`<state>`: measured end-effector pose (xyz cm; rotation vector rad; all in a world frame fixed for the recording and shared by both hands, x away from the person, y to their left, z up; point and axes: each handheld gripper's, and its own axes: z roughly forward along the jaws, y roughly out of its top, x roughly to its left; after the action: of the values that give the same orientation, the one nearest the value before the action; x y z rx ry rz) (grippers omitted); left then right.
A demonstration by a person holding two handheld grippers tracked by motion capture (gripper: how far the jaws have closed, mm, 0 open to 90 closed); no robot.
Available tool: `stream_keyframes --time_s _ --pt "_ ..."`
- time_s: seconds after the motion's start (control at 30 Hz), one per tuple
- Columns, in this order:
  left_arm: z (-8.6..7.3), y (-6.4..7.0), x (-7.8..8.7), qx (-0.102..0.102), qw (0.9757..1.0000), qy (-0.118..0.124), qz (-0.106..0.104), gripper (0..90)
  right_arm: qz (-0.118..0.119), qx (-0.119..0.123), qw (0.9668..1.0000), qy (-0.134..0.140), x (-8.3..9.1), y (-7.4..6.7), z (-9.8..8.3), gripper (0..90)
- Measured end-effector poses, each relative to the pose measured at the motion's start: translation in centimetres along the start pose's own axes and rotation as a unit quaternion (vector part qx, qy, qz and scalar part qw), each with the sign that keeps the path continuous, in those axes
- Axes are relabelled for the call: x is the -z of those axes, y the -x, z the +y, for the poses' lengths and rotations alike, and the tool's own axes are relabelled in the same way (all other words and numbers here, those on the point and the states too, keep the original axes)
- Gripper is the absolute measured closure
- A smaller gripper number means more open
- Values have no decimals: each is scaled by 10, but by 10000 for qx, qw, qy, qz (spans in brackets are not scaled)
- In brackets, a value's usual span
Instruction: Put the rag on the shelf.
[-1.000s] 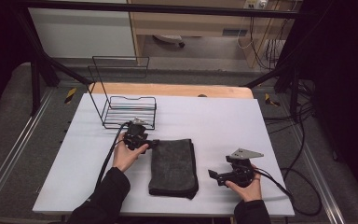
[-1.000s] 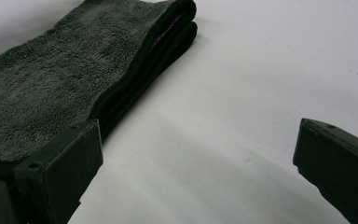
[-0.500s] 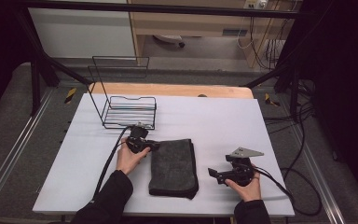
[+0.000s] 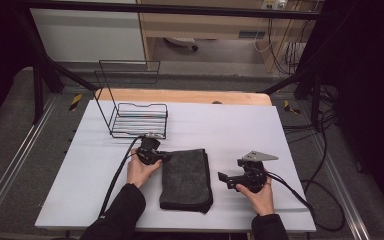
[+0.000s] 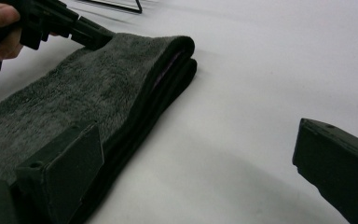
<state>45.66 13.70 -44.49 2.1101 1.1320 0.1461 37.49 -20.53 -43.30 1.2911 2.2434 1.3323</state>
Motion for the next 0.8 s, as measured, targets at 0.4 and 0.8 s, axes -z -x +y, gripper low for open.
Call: stream_keyframes --time_s 0.4,0.8 --pt "0 0 0 -8 10000 -5 10 770 -80 78 9999 -77 -46 -11 35 37" --pt "-4 1 0 -71 9999 156 15 782 -163 -345 9989 -267 -95 -4 42 333"
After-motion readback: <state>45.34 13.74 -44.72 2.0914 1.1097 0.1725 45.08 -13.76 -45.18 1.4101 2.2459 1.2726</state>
